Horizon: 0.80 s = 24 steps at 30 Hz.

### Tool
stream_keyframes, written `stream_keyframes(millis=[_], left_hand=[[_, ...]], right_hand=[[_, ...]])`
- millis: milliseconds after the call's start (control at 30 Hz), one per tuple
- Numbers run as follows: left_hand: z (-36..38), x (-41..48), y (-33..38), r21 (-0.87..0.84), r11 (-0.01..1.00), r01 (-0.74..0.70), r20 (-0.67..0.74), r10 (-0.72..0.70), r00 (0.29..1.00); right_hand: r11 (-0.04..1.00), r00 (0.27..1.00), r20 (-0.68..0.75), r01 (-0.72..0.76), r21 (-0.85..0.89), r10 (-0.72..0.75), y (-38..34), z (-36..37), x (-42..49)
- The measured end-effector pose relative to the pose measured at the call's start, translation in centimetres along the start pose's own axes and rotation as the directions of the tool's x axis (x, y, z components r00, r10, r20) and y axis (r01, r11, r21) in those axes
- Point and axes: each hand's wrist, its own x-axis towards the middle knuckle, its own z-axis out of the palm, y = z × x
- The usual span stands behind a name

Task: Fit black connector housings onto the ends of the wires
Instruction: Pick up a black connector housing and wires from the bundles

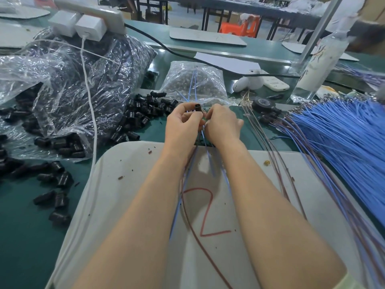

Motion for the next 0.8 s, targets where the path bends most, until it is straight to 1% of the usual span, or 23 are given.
stream_keyframes(millis=[67,133,167,233,267,300,400,500,600,633,700,733,767,800], left_hand=[[0.0,0.0,-0.1,0.028,1.0,-0.006,-0.006,0.006,1.0],[0.0,0.0,-0.1,0.086,0.996,-0.035,0.0,0.036,0.999],[0.1,-0.1,-0.2,0.123,0.991,-0.055,0.01,0.054,0.998],[0.2,-0.3,-0.3,0.188,0.978,-0.094,0.042,0.087,0.995],[0.3,-0.3,-0.3,0.216,0.97,-0.11,0.059,0.1,0.993],[0.3,-0.4,-0.3,0.24,0.963,-0.126,0.074,0.111,0.991],[0.4,-0.5,-0.3,0.3,0.937,-0.178,0.119,0.148,0.982],[0.6,-0.8,-0.3,0.365,0.892,-0.267,0.193,0.208,0.959],[0.7,-1.2,-0.4,0.425,0.84,-0.337,0.243,0.252,0.937],[0.8,-1.2,-0.5,0.449,0.82,-0.354,0.251,0.264,0.931],[0.8,-1.3,-0.6,0.507,0.774,-0.379,0.268,0.276,0.923],[0.7,-1.4,-0.6,0.543,0.745,-0.387,0.277,0.276,0.92],[0.7,-1.4,-0.6,0.593,0.7,-0.399,0.284,0.282,0.916],[0.8,-1.5,-0.7,0.656,0.631,-0.414,0.286,0.299,0.91]], right_hand=[[0.983,0.998,-0.059,0.016,0.184,-0.005,0.4,-0.6,-0.4],[0.923,0.993,-0.121,0.056,0.382,-0.01,0.7,-1.9,-0.8],[0.861,0.992,-0.13,0.063,0.504,0.003,1.0,-2.6,-1.1],[0.665,0.998,-0.06,0.025,0.747,0.031,1.6,-4.1,-1.9],[0.576,0.999,-0.027,0.008,0.817,0.025,2.0,-4.6,-2.4],[0.548,1.0,-0.018,0.007,0.836,0.014,2.5,-4.9,-2.9],[0.615,0.999,-0.051,0.042,0.788,-0.002,3.4,-5.1,-4.2],[0.636,0.996,-0.09,0.07,0.768,-0.001,3.5,-4.8,-5.2],[0.682,0.997,-0.074,0.072,0.728,-0.026,3.1,-4.3,-5.6],[0.72,0.996,-0.08,0.086,0.689,-0.043,3.0,-4.3,-5.6],[0.81,0.988,-0.139,0.138,0.57,-0.071,3.0,-4.1,-5.7],[0.837,0.98,-0.183,0.164,0.522,-0.078,2.9,-4.0,-5.7],[0.849,0.971,-0.223,0.185,0.495,-0.082,2.9,-4.0,-5.8],[0.854,0.963,-0.254,0.201,0.48,-0.084,2.9,-4.0,-5.9]])
